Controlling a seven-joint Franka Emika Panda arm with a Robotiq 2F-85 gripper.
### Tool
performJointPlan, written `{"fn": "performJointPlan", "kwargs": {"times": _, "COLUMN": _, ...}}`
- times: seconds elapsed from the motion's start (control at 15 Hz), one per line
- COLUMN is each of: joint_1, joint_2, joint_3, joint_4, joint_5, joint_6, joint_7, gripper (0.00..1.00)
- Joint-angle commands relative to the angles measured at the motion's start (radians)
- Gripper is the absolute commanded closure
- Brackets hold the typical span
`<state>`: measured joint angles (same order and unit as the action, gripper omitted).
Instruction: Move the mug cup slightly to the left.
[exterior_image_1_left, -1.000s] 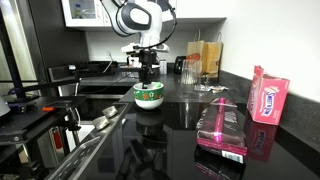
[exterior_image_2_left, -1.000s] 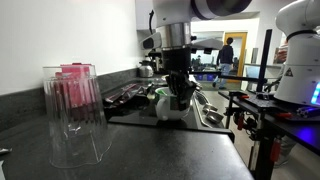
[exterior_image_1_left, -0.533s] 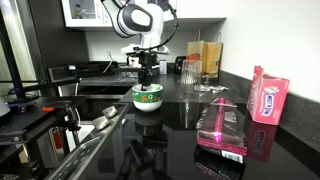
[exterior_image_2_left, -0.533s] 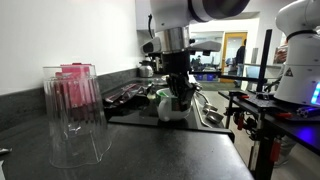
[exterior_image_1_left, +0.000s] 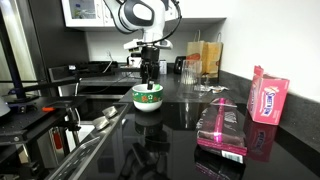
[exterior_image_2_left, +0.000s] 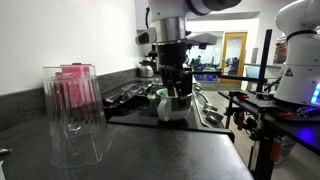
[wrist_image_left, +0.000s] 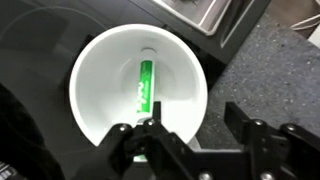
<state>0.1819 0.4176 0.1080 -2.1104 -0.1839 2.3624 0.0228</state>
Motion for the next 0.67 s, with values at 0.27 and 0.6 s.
{"fn": "performJointPlan", "kwargs": {"times": 0.27, "joint_1": -0.030, "joint_2": -0.227, "joint_3": 0.005, "joint_4": -0.028, "joint_5": 0.030, "joint_6": -0.222, "joint_7": -0.033, "gripper": 0.00}}
{"fn": "performJointPlan", "kwargs": {"times": 0.6, "joint_1": -0.050, "joint_2": -0.339, "joint_3": 0.005, "joint_4": -0.027, "joint_5": 0.041, "joint_6": -0.318, "joint_7": -0.072, "gripper": 0.00}}
